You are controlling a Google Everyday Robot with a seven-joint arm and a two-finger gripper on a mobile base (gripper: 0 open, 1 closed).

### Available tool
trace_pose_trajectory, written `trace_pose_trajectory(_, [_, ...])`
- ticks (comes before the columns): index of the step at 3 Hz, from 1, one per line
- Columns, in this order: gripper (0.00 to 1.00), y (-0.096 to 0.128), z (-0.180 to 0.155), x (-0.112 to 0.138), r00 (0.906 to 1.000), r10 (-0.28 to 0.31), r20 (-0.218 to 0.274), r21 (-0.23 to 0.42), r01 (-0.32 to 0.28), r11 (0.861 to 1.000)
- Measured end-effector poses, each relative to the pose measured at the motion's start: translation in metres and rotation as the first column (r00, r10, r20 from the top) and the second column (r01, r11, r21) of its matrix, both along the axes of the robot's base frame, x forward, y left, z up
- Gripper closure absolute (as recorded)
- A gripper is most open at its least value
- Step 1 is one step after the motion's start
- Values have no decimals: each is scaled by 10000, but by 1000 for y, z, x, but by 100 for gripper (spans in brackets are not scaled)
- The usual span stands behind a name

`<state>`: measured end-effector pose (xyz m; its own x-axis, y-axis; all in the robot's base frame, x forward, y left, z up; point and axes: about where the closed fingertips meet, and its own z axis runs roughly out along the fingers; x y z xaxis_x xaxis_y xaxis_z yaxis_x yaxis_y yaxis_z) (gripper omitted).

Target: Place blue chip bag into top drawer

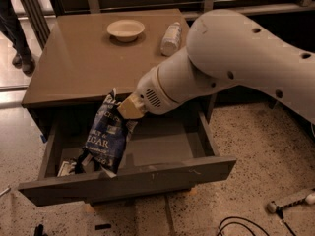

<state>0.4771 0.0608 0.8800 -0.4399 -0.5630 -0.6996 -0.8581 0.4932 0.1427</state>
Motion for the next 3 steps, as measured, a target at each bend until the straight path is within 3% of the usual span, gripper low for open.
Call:
trace_pose_trajectory(1, [100, -12, -49, 0, 9999, -96, -114, 25, 96, 10000])
trace_pose_trajectory(2, [100, -14, -51, 1, 9999, -123, -88, 23, 123, 9999])
trace_pose_trajectory(3, [100, -29, -62, 8, 9986, -518, -62, 30, 519, 9987])
